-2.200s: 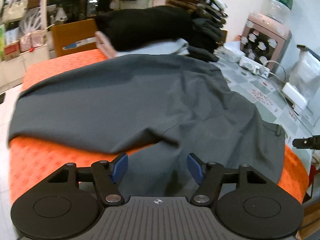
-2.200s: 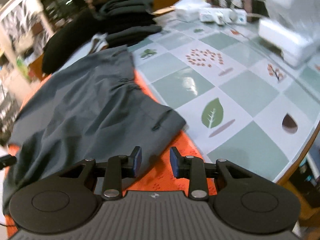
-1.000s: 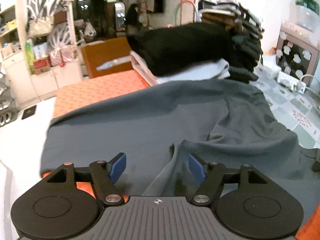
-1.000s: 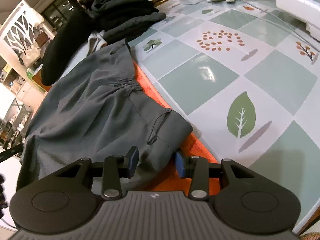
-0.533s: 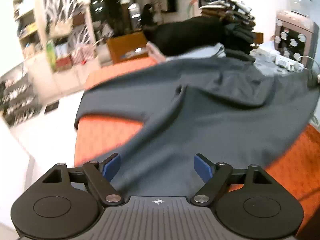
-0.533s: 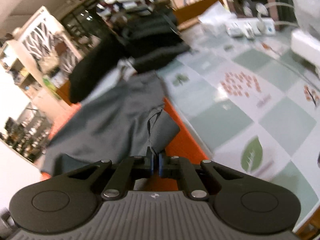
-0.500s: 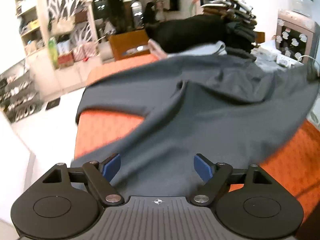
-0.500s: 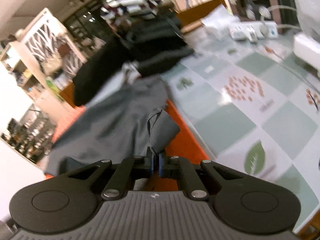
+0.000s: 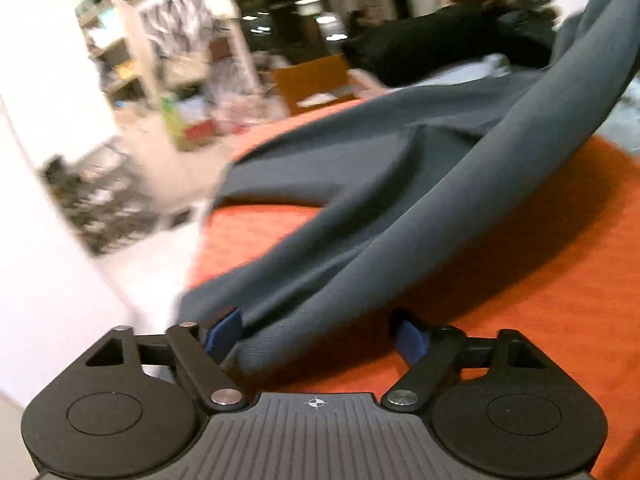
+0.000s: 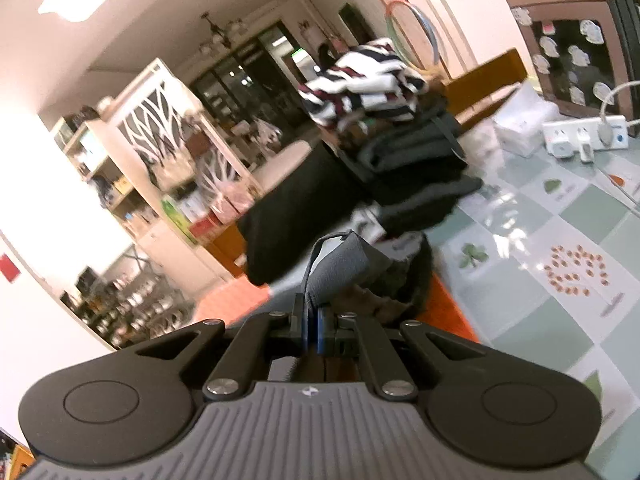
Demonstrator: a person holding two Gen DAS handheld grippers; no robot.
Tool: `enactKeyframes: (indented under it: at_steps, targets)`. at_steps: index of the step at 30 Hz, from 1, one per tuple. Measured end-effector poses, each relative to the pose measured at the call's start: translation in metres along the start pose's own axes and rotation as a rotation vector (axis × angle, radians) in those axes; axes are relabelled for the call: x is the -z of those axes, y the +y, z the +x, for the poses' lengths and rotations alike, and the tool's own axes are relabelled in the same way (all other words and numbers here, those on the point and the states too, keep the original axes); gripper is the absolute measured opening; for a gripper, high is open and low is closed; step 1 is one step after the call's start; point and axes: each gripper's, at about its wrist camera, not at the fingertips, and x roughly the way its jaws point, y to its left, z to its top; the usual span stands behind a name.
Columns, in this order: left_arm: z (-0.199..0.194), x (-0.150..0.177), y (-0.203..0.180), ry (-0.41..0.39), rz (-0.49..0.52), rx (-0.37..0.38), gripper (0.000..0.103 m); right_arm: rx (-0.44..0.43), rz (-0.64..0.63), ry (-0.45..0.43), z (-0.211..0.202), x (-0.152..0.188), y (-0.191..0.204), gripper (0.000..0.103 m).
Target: Fold clothes
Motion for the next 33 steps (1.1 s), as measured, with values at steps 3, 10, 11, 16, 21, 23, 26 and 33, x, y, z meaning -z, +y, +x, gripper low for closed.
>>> enactKeyframes:
  at_steps: [3, 10, 11, 16, 21, 23, 26, 33]
  targets:
    - [0.016, 0.003, 0.02, 0.041, -0.082, -0.141, 0.062, -0.014, 0.013, -0.035, -0.005, -0.004, 0.009, 0.005]
    - [0.019, 0.01, 0.085, 0.061, -0.227, -0.297, 0.056, -0.011, 0.059, -0.071, -0.01, -0.003, 0.014, 0.004]
    - [0.016, 0.008, 0.089, 0.053, -0.223, -0.3, 0.056, -0.009, 0.063, -0.071, -0.01, -0.002, 0.014, 0.004]
    - [-0.002, -0.012, 0.108, -0.007, -0.154, -0.3, 0.055, 0.014, 0.077, -0.09, -0.011, 0.003, 0.017, 0.004]
    - [-0.026, -0.053, 0.139, -0.115, 0.01, -0.205, 0.056, 0.058, 0.09, -0.132, -0.019, 0.001, 0.015, 0.004]
    - [-0.029, -0.067, 0.152, -0.116, 0.005, -0.132, 0.056, 0.069, 0.087, -0.154, -0.023, 0.0, 0.016, 0.004]
    - [-0.032, -0.071, 0.15, -0.089, 0.027, -0.07, 0.056, 0.089, 0.105, -0.183, -0.033, 0.001, 0.014, 0.004]
    - [-0.041, -0.03, 0.113, 0.084, 0.084, 0.146, 0.056, 0.265, 0.133, -0.193, -0.066, 0.021, -0.018, 0.004]
